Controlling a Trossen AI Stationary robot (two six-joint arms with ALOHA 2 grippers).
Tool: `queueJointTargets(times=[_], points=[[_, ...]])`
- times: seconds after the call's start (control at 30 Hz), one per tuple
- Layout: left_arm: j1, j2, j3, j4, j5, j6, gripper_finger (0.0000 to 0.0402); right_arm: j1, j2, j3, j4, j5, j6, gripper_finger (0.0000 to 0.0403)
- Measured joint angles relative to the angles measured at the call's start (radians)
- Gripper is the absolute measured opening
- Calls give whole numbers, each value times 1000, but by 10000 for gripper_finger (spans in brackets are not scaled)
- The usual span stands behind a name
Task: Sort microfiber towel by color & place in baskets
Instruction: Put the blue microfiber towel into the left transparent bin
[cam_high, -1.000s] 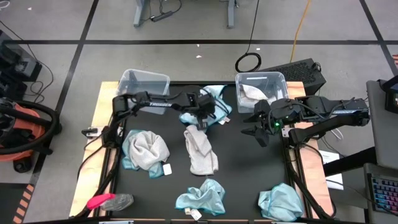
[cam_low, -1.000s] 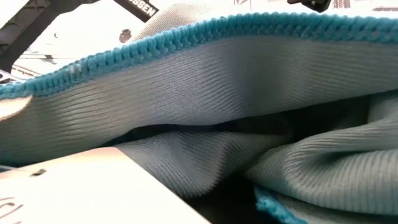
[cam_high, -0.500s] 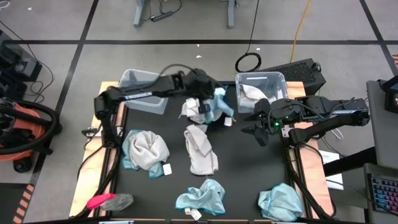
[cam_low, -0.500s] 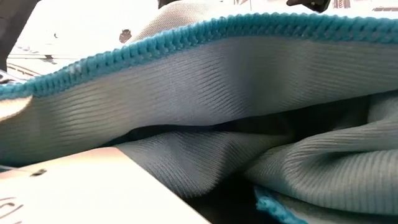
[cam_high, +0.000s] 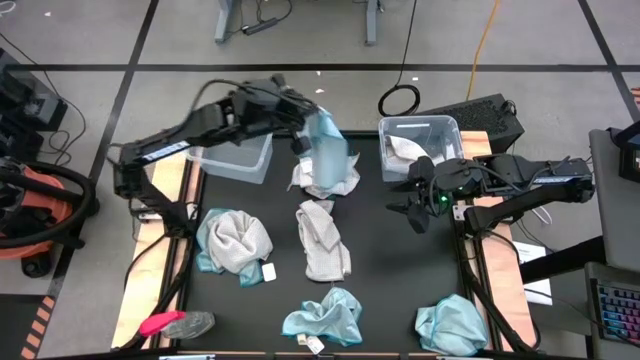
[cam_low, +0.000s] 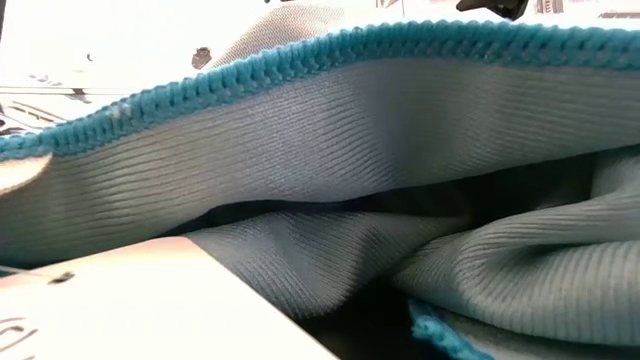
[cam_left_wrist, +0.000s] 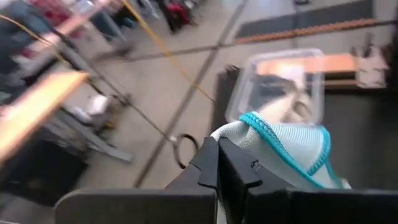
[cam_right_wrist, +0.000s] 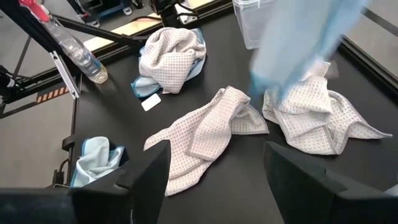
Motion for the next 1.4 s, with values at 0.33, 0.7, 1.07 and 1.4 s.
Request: queueJointTargets(times=[0.33, 0.7, 1.07, 1.4], points=[[4, -174, 0, -100, -284, 117, 1, 0, 0, 0, 20, 0, 9, 247], [80, -300, -1, -442, -463, 51, 1, 0, 0, 0, 43, 0, 12, 247], [196, -325, -23, -682, -457, -124, 1, 0, 0, 0, 61, 0, 11, 247], [248, -324, -220, -686, -322, -213, 1, 1, 0, 0, 60, -6, 22, 247]])
